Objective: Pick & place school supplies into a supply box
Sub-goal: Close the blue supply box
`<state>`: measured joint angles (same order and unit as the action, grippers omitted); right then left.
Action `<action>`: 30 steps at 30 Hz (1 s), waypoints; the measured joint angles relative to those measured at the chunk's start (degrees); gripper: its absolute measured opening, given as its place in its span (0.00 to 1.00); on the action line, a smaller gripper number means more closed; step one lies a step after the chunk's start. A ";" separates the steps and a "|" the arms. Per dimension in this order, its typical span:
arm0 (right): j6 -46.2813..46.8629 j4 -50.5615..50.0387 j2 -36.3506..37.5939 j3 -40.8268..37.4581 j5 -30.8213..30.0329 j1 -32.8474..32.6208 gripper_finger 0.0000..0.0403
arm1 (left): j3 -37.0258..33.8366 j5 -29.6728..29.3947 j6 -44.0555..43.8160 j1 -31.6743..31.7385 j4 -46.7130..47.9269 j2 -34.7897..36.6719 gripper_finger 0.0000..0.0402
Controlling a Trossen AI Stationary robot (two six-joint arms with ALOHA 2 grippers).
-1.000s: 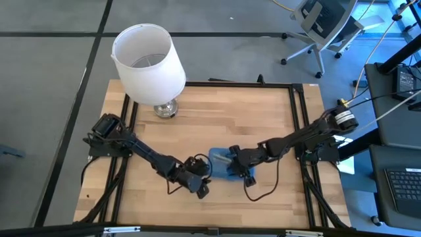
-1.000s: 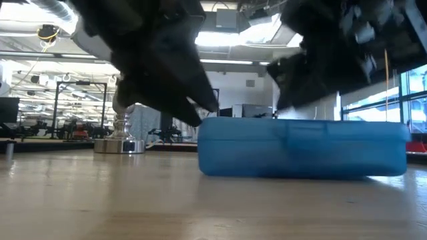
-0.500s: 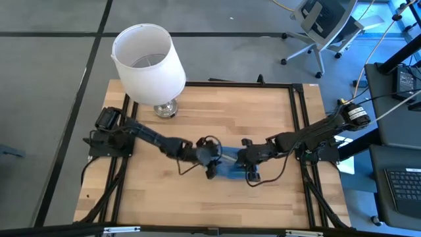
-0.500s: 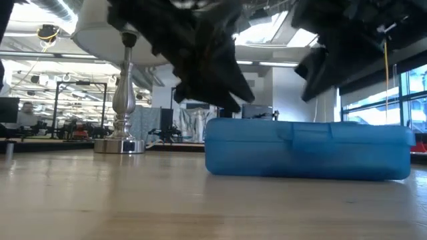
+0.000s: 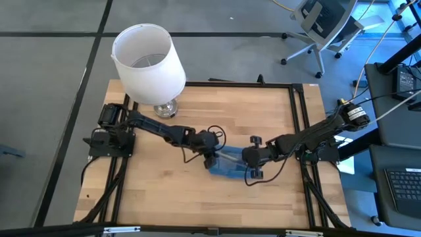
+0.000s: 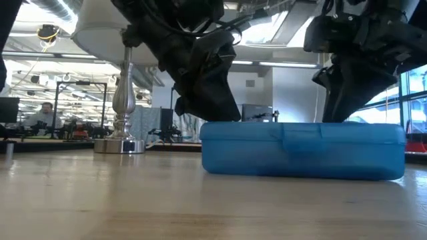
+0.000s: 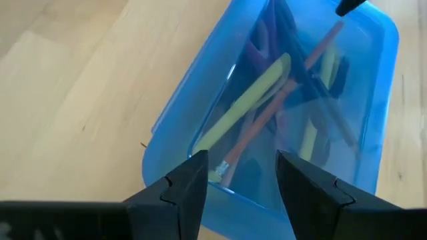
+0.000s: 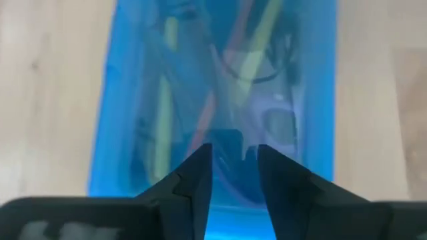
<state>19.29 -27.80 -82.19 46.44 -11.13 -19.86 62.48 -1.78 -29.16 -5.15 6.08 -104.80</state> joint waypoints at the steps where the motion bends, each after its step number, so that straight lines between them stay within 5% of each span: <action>1: -0.03 -0.56 -0.01 0.00 -0.61 0.00 0.31 | 0.12 0.56 -0.94 -0.02 0.44 -0.18 0.42; 30: 3.18 -0.70 -4.09 1.56 -1.34 0.85 0.31 | -0.21 4.70 2.94 -0.96 3.37 -0.16 0.42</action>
<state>22.47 -28.50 -86.28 48.00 -12.47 -19.00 62.27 2.92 -26.22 -6.11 9.45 -104.96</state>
